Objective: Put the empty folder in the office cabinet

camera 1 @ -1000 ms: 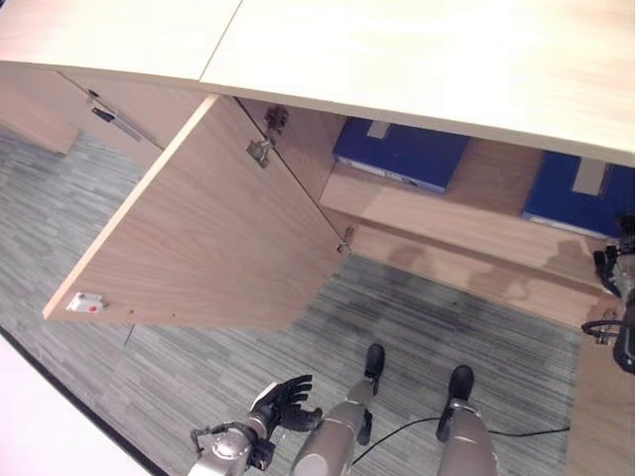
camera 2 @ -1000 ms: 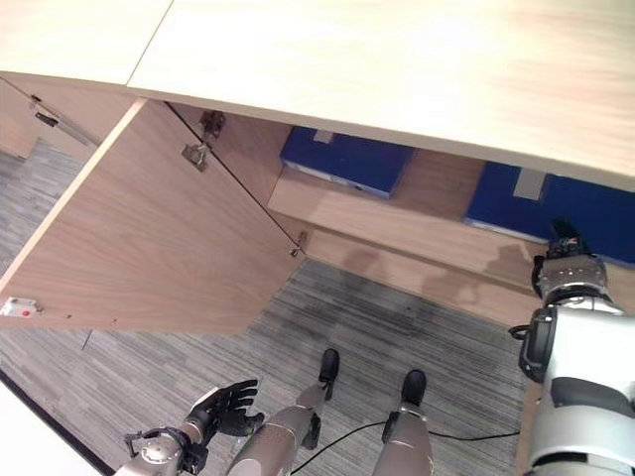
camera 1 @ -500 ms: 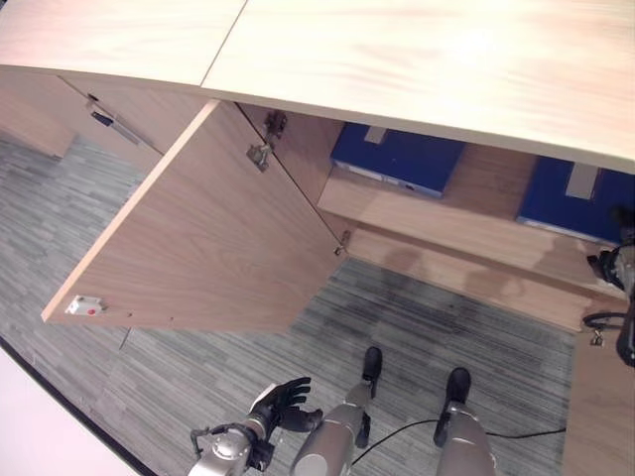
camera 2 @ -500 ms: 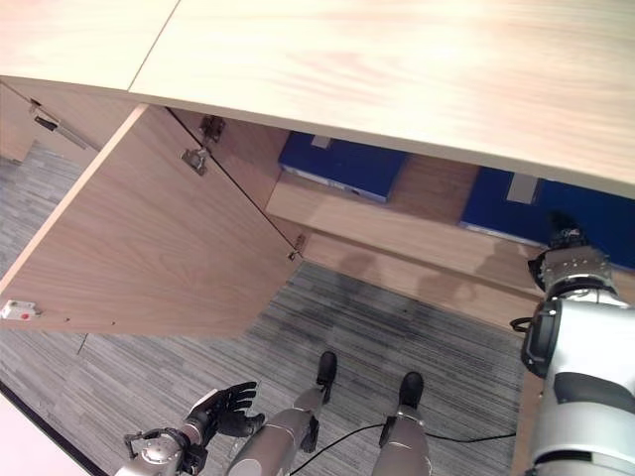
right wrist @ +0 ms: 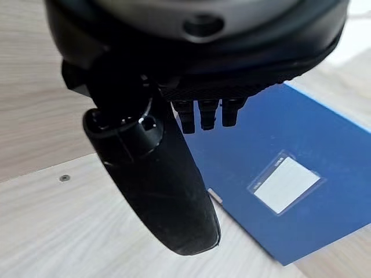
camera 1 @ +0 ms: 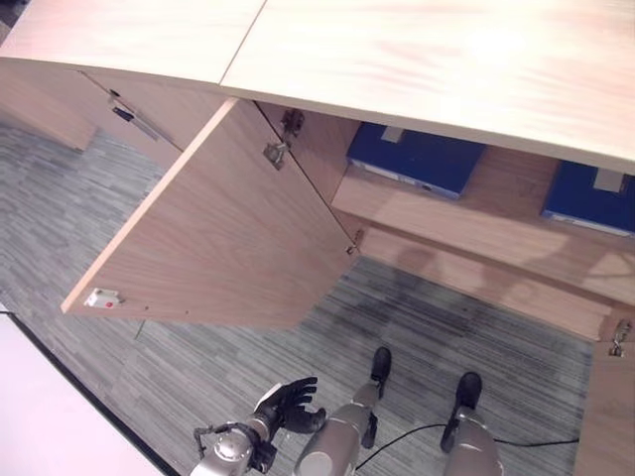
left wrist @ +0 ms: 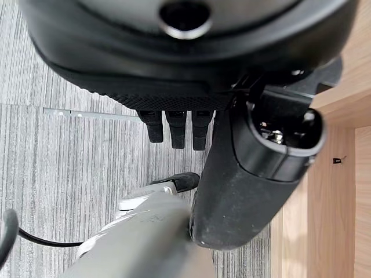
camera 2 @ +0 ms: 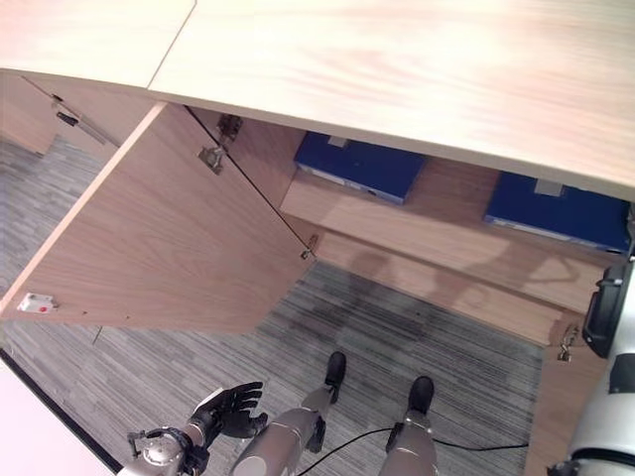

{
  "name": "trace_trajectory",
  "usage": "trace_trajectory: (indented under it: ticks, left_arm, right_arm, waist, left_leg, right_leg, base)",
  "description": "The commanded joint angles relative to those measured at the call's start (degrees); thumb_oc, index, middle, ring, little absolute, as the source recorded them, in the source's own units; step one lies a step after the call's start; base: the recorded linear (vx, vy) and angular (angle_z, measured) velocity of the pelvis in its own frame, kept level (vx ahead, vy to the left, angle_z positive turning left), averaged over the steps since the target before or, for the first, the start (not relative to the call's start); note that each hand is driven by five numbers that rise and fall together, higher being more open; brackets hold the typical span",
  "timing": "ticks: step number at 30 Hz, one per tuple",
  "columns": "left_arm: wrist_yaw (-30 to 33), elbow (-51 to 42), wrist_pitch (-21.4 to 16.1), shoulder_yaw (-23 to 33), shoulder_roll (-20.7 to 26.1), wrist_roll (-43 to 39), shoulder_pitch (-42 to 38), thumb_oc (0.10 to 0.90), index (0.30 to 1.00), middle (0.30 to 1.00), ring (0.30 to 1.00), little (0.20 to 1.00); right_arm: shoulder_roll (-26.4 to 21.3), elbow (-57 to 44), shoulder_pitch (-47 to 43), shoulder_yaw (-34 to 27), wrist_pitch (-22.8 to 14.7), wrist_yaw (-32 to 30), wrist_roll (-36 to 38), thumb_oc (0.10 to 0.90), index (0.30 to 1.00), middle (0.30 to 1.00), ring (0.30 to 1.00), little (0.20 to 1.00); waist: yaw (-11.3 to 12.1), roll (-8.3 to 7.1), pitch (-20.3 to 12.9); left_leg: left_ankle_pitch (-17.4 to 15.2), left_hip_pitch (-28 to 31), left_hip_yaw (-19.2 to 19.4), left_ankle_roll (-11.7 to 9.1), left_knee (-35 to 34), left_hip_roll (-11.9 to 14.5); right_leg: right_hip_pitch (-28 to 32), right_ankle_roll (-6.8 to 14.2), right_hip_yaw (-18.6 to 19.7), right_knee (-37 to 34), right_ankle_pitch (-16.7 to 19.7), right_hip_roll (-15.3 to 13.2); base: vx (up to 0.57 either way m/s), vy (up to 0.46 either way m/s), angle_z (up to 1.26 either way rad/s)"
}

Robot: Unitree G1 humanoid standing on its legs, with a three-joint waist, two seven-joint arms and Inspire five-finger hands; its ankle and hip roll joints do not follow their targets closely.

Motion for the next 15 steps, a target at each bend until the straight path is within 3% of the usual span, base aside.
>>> trace_trajectory:
  ticks: [1, 10, 13, 15]
  left_arm:
    - [-1.4, -1.4, -0.6, -1.6, 3.4, 2.5, 1.0, 0.8, 0.9, 0.9, 0.9, 0.9]
    - [-1.0, -1.0, -0.3, -1.3, 2.7, 2.1, 0.3, 0.8, 0.9, 0.9, 0.9, 0.9]
    - [-0.9, -0.2, -0.4, -0.9, 2.1, 2.0, -0.1, 0.8, 0.9, 0.9, 0.9, 0.9]
    - [-0.5, 0.9, -0.6, 0.1, 0.2, 1.4, -1.1, 0.8, 0.9, 0.9, 0.9, 0.9]
  right_arm:
    - [-7.5, -6.0, -7.5, 7.1, -3.7, 1.5, -1.6, 0.8, 0.9, 0.9, 0.9, 0.9]
    - [-2.7, -6.8, -0.2, 1.2, -4.9, 1.6, 0.8, 0.8, 0.9, 0.9, 0.9, 0.9]
    - [0.0, -9.7, 3.6, -1.2, -6.7, 2.0, 2.5, 0.8, 0.9, 0.9, 0.9, 0.9]
    - [5.4, -16.3, 10.3, -4.4, -10.3, 2.9, 4.7, 0.8, 0.9, 0.9, 0.9, 0.9]
  waist:
    - [1.7, -3.35, 0.0]
    - [1.5, -3.81, -0.1]
    - [1.0, -4.23, -0.1]
    - [0.1, -4.8, 0.3]
  left_leg:
    - [-11.6, 6.0, -1.2, -2.2, -0.1, -1.5]
    - [-11.1, 6.3, -1.4, -2.2, -0.1, -1.1]
    - [-11.0, 6.3, -1.3, -2.2, -0.1, -1.0]
    - [-11.1, 6.4, -1.1, -2.3, -0.1, -0.8]
  right_leg:
    - [4.2, 2.1, -3.3, -4.5, -3.6, -0.6]
    - [5.1, 1.8, -3.7, -4.9, -3.2, -0.1]
    - [5.2, 1.8, -3.6, -5.0, -2.9, 0.0]
    - [5.4, 1.9, -3.4, -5.4, -2.7, 0.3]
  base:
    - [0.0, 0.0, 0.0]
    - [0.0, 0.003, 0.04]
    - [-0.01, 0.016, 0.05]
    - [-0.01, 0.03, -0.02]
